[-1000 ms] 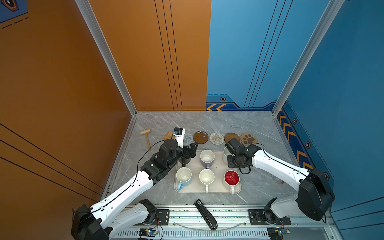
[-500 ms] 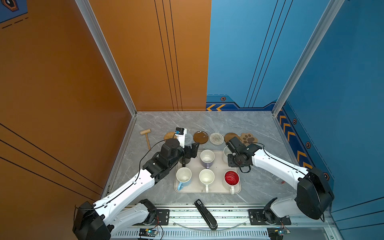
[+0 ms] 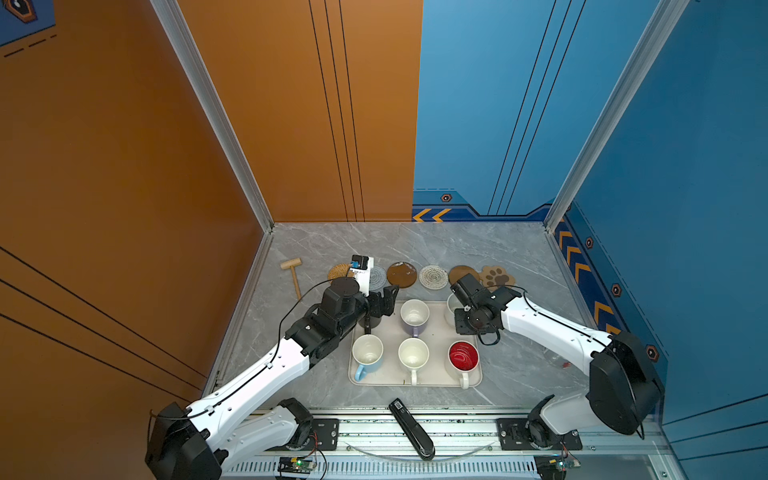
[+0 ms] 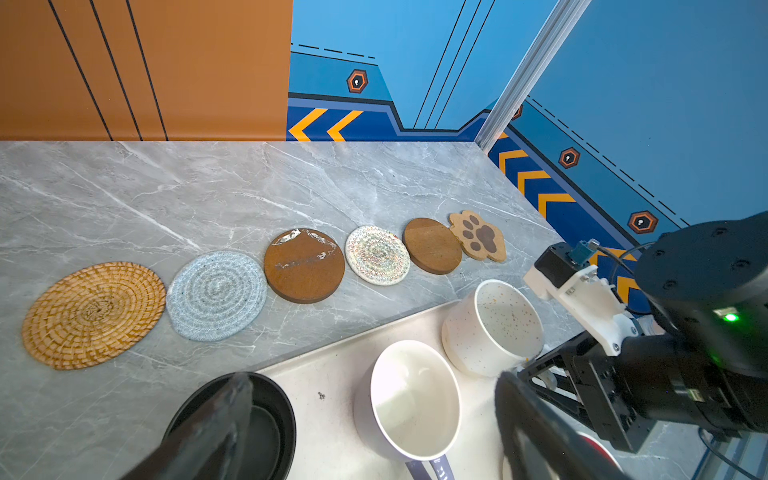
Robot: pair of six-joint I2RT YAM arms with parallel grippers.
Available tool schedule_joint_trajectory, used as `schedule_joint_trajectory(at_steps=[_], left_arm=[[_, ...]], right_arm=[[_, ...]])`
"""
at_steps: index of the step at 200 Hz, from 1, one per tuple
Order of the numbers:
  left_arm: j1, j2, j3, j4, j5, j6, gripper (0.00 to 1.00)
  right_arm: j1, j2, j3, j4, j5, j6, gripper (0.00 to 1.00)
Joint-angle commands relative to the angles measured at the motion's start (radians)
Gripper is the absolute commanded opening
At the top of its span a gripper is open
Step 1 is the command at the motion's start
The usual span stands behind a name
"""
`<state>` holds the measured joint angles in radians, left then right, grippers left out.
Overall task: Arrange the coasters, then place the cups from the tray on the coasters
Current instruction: 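Grasp the white speckled mug by its rim with the right gripper, then carry the speckled mug with right gripper over the paw-shaped cork coaster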
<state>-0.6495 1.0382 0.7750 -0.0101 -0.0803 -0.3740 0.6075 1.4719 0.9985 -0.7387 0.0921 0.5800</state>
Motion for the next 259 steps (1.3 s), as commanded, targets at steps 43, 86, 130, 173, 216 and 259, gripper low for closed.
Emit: schedule_joint_trajectory(at_steps=[43, 86, 130, 173, 216, 259], left_arm=[[-0.004, 0.003, 0.011, -0.007, 0.012, -0.001, 0.92], [-0.005, -0.002, 0.009, -0.013, 0.004, 0.004, 0.92], [-0.004, -0.007, 0.007, -0.019, -0.003, 0.008, 0.92], [-0.003, -0.012, 0.002, -0.019, -0.008, 0.008, 0.92], [-0.002, -0.012, -0.007, -0.013, -0.009, 0.005, 0.92], [0.000, -0.012, -0.008, -0.012, -0.010, 0.005, 0.92]], right_arm=[[-0.006, 0.033, 0.007, 0.005, -0.011, 0.004, 0.22], [-0.007, 0.039, 0.014, 0.005, -0.009, 0.007, 0.21], [-0.007, 0.041, 0.025, -0.007, 0.005, 0.006, 0.00], [0.007, 0.015, 0.057, -0.041, 0.027, -0.018, 0.00], [0.023, -0.050, 0.104, -0.081, 0.081, -0.038, 0.00], [0.004, -0.092, 0.147, -0.117, 0.126, -0.070, 0.00]])
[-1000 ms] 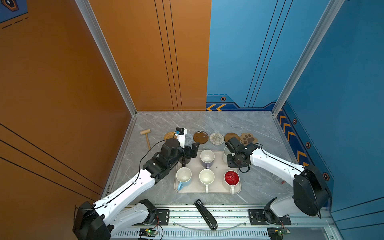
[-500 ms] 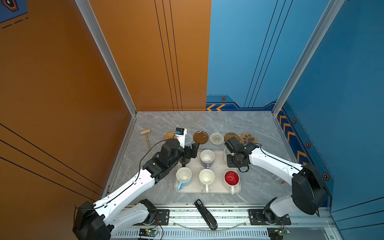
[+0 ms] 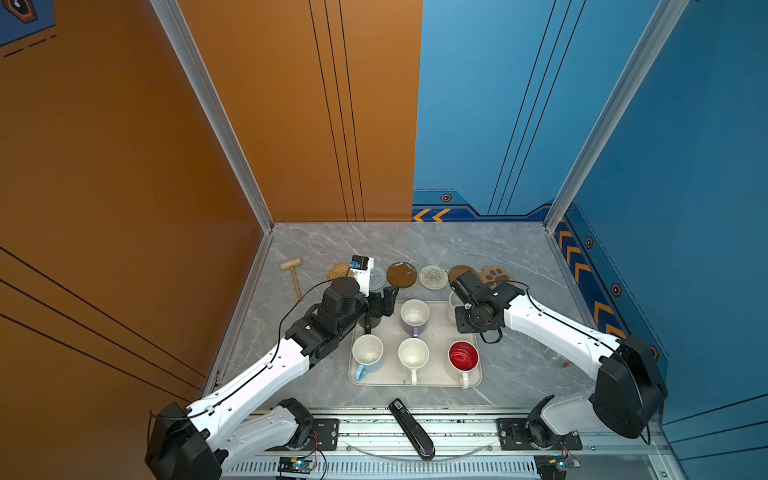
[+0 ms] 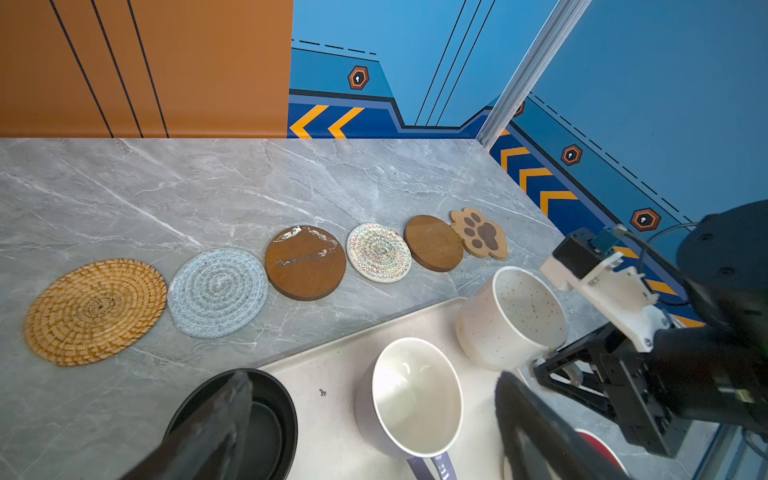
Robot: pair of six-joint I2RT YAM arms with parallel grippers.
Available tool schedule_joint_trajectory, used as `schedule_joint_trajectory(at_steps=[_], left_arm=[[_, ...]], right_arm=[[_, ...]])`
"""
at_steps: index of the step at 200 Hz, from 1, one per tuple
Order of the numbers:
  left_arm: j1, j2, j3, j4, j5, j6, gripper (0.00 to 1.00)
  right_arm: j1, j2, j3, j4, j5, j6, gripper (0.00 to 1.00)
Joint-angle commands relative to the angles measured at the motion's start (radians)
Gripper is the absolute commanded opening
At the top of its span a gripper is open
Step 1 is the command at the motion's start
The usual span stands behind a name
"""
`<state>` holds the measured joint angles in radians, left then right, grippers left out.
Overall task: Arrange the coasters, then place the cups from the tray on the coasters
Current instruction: 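Carry the speckled mug with right gripper over the paw-shaped cork coaster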
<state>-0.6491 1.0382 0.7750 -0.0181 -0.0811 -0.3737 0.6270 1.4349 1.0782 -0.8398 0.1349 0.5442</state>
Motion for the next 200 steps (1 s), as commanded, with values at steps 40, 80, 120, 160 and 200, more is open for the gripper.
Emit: schedule_joint_trajectory(at_steps=[40, 80, 120, 160, 200], left_arm=[[0.002, -0.015, -0.012, -0.009, -0.011, 0.007, 0.92], [0.008, -0.018, -0.006, -0.016, -0.015, 0.013, 0.92], [0.015, -0.009, 0.005, -0.023, -0.017, 0.015, 0.92], [0.016, 0.000, 0.012, -0.028, -0.022, 0.013, 0.92], [0.016, 0.025, 0.030, -0.029, -0.025, 0.010, 0.92]], right_arm=[[-0.128, -0.067, 0.097, -0.035, 0.109, -0.102, 0.00], [-0.270, -0.047, 0.156, -0.024, 0.098, -0.179, 0.00], [-0.383, 0.007, 0.199, 0.017, 0.077, -0.235, 0.00], [-0.452, 0.084, 0.218, 0.087, 0.052, -0.252, 0.00], [-0.469, 0.207, 0.310, 0.113, 0.048, -0.275, 0.00]])
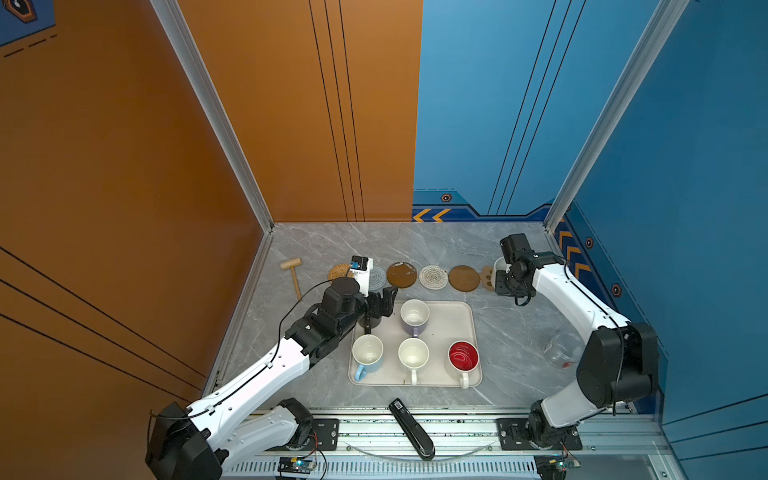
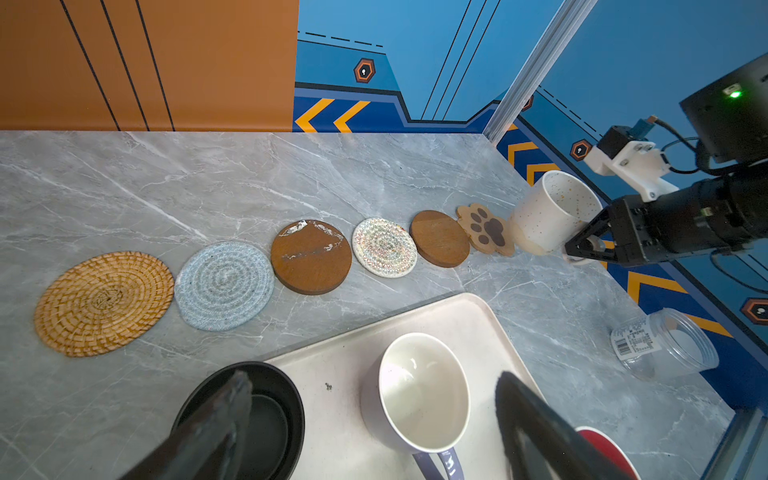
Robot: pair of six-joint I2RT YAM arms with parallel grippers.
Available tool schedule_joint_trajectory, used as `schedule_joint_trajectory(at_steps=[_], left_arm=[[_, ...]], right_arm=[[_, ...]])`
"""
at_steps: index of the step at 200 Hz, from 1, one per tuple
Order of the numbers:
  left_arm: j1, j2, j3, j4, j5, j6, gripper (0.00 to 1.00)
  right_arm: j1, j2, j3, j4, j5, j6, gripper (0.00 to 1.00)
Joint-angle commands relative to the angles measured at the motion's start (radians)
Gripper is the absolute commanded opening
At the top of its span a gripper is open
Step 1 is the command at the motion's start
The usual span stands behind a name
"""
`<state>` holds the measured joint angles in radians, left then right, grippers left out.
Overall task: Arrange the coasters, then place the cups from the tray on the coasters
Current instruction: 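Carry the speckled mug with right gripper over the paw-shaped cork coaster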
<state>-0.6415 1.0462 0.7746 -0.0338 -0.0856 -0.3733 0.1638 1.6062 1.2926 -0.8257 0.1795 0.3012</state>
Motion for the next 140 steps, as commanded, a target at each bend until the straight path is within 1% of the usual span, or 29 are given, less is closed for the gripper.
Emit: schedule_joint_trajectory(at_steps=[1, 37, 73, 96, 140], left_arm=[[0.008, 0.017, 0.031, -0.013, -0.020, 0.009, 0.93], [0.007, 0.023, 0.036, -0.015, -0.027, 0.005, 0.92], [0.008, 0.022, 0.041, -0.022, -0.037, 0.005, 0.92], [0.008, 0.027, 0.040, -0.021, -0.041, 0.004, 0.93], [0.008, 0.038, 0.043, -0.016, -0.039, -0.002, 0.92]], right_arm=[[-0.006, 0.038, 0.096, 0.099, 0.003, -0.032, 0.00], [-0.012, 0.123, 0.145, 0.108, 0.022, -0.031, 0.00], [-0.026, 0.140, 0.127, 0.147, 0.008, -0.024, 0.00], [-0.041, 0.146, 0.116, 0.173, -0.024, -0.017, 0.00], [-0.055, 0.157, 0.116, 0.187, -0.043, -0.019, 0.00]])
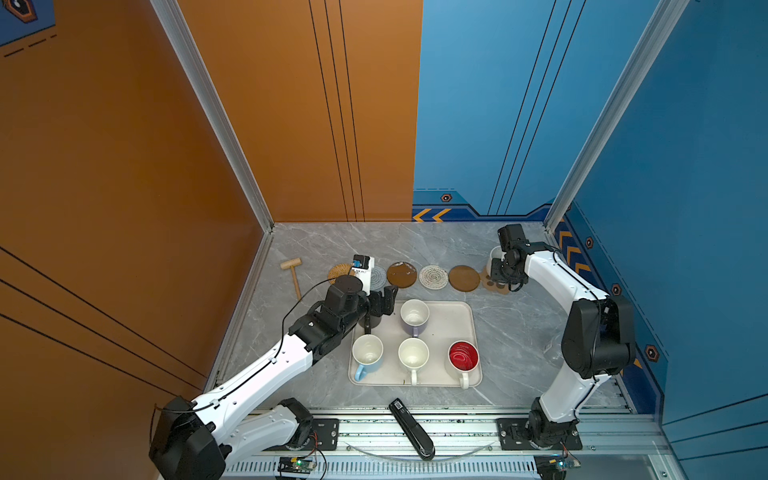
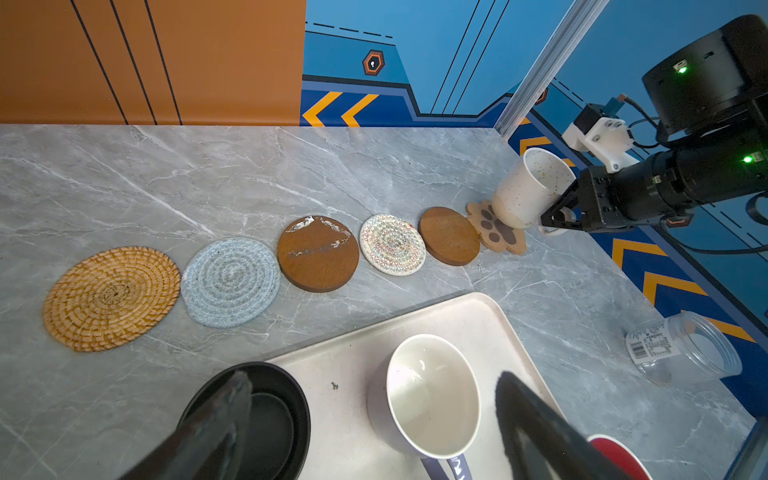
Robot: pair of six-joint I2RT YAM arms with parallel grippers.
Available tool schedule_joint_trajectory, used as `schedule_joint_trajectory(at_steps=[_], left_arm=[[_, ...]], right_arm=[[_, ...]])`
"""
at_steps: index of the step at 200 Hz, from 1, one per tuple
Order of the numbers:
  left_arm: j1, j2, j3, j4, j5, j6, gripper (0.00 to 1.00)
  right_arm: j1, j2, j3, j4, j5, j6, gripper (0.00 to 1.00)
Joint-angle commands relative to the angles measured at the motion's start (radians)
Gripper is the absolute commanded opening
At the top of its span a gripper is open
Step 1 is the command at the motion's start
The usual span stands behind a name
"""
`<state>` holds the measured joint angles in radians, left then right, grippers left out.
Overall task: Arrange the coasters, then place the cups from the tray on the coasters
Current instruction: 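Carry the speckled mug with right gripper over the paw-shaped cork coaster, then lower the speckled mug onto the paw coaster and open the right gripper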
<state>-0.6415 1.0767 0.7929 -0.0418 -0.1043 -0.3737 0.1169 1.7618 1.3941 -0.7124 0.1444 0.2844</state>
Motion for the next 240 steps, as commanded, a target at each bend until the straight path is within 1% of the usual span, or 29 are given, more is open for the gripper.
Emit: schedule_joint_trajectory(at_steps=[1, 36, 240], left_arm=[[0.008, 0.008, 0.025, -0.009, -0.020, -0.002, 0.92], [0.008, 0.014, 0.030, -0.008, -0.021, -0.001, 0.92], [0.006, 0.022, 0.033, -0.009, -0.021, -0.010, 0.92]], right_arm=[[-0.008, 0.001, 0.013, 0.074, -0.008, -0.002, 0.00], [-0.016, 0.010, 0.000, 0.088, -0.026, 0.003, 0.00], [-0.034, 0.048, -0.035, 0.113, -0.039, 0.012, 0.00]])
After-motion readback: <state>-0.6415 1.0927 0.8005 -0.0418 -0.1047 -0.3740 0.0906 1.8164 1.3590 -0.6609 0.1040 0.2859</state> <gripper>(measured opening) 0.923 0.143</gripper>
